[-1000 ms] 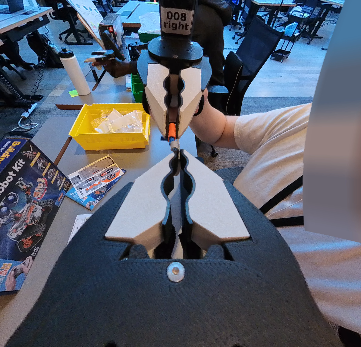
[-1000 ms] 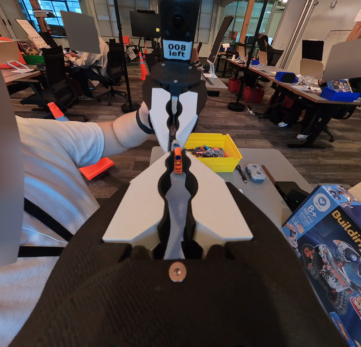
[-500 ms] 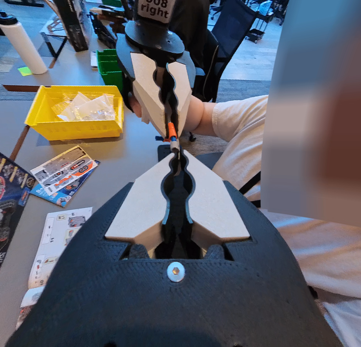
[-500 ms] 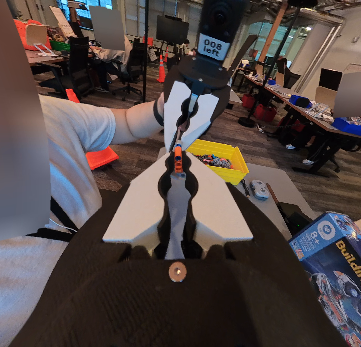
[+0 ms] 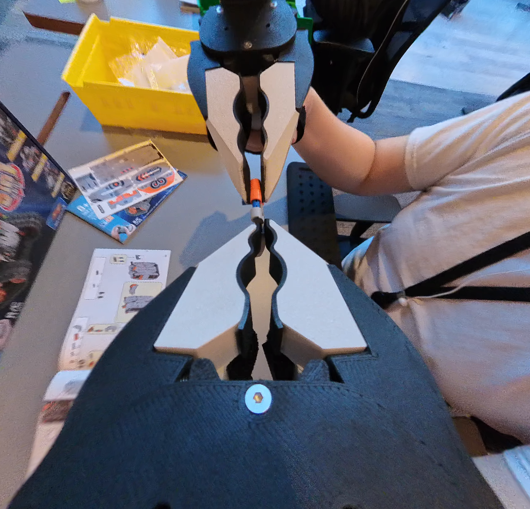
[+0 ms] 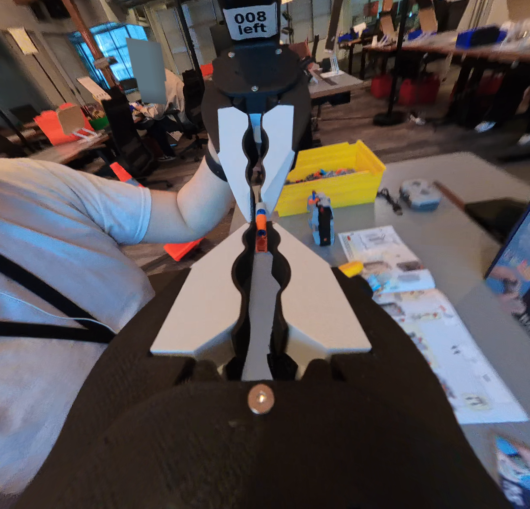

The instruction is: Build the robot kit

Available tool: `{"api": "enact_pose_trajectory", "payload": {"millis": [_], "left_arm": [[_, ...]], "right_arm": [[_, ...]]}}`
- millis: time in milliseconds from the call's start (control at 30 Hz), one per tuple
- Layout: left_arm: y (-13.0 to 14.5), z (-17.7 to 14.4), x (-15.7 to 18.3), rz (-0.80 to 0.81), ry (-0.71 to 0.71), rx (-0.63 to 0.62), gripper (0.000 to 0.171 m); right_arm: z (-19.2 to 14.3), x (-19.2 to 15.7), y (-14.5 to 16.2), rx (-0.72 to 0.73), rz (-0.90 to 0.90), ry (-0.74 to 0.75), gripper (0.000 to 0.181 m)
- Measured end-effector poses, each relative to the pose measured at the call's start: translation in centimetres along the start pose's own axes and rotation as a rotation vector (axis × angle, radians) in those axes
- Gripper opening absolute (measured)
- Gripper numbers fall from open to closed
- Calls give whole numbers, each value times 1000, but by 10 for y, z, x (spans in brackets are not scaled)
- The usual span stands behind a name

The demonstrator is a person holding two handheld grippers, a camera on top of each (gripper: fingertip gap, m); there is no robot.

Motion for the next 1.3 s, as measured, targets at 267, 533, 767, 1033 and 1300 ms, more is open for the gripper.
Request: {"api": "enact_pose_trajectory", "payload": {"millis": [267,533,767,1033,1300], "left_arm": [[84,110,-61,-289,286,140,0],[122,139,-61,-344,393,60,0],[137,149,-60,-403,473,9,0],[139,149,-55,-366,511,0,0],[148,155,-52,-362,512,-61,0]], "right_arm": [[20,73,138,18,373,-65,6],[43,76,189,-8,509,-194,6],[51,77,207,-66,535,-202,6],[54,70,210,-104,538,-254,6],[60,67,218,-177,552,-263,6]]}}
Point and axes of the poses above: each gripper's, where its closed fingertips meet, z out along the fingers, y out of its underside, x = y × z across the jaws, the point moved 2 cm from there along -z, back along the fingers, and after that the axes turned 10 degrees about -x, right-handed, at the moved point
